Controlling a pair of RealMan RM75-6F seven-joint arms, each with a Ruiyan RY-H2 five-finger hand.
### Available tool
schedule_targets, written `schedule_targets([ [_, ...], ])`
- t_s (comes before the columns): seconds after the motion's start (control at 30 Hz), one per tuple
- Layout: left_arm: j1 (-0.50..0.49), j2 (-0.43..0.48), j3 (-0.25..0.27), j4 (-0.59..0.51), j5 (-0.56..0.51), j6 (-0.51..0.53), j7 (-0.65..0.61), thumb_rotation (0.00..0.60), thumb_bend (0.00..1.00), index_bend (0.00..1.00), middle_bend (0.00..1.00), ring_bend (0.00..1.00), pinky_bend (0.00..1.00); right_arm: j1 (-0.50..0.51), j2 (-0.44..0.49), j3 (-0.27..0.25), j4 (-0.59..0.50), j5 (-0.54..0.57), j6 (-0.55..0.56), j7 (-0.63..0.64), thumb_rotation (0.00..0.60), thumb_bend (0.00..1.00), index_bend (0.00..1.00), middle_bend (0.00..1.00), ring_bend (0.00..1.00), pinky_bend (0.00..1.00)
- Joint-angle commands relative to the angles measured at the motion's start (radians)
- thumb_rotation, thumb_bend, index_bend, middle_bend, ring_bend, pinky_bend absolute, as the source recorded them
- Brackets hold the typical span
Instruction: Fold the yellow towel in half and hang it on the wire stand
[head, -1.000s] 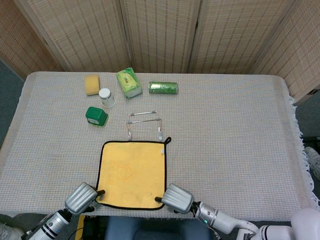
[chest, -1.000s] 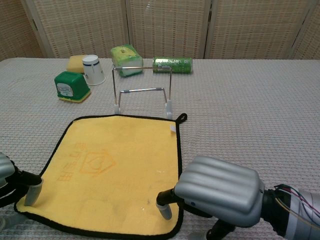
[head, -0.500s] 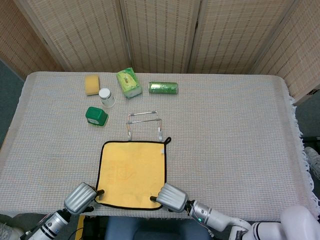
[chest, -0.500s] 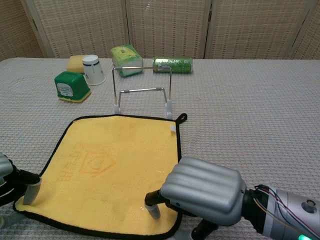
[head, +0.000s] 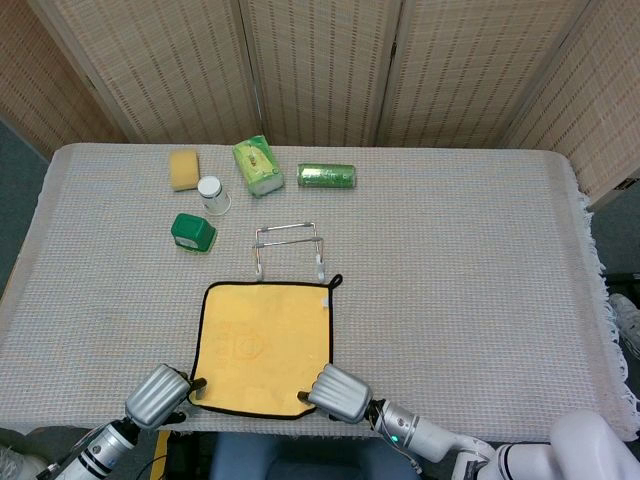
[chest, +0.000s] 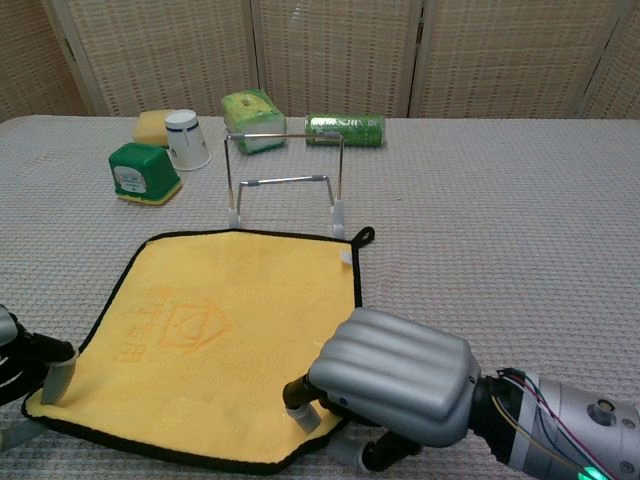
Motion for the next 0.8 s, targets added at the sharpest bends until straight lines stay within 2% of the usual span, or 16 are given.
schedule_targets([
  [0.03,-0.008,0.008,-0.005,-0.012,0.001,0.004,-0.024,0.600,0.38,0.61,0.89,0.82,0.89,-0.007,0.004,0.003,-0.003,0.008,0.026,0.008,0.600,0.50,0.63,0.88,0.99,1.00],
  [0.4,-0.080,0.076,-0.047,-0.124,-0.001,-0.029,-0.063,0.600,0.38,0.61,0.89,0.82,0.89,-0.028,0.070,0.018,-0.086,0.043,0.078,-0.008,0.600,0.51,0.67,0.89,0.99,1.00],
  [0.6,-0.141,0.118,-0.106,-0.174,-0.050,-0.093,-0.074,0.600,0.38,0.61,0.89,0.82,0.89,-0.031,0.052,0.069,-0.076,0.099,0.084,-0.020,0.600,0.51,0.67,0.89,0.99,1.00],
  [0.8,-0.215,0.129,-0.171,-0.164,-0.138,-0.204,-0.112,0.600,0.38,0.60,0.89,0.82,0.89,-0.014,0.012,0.126,-0.043,0.149,0.069,-0.056,0.600,0.51,0.67,0.89,0.99,1.00],
])
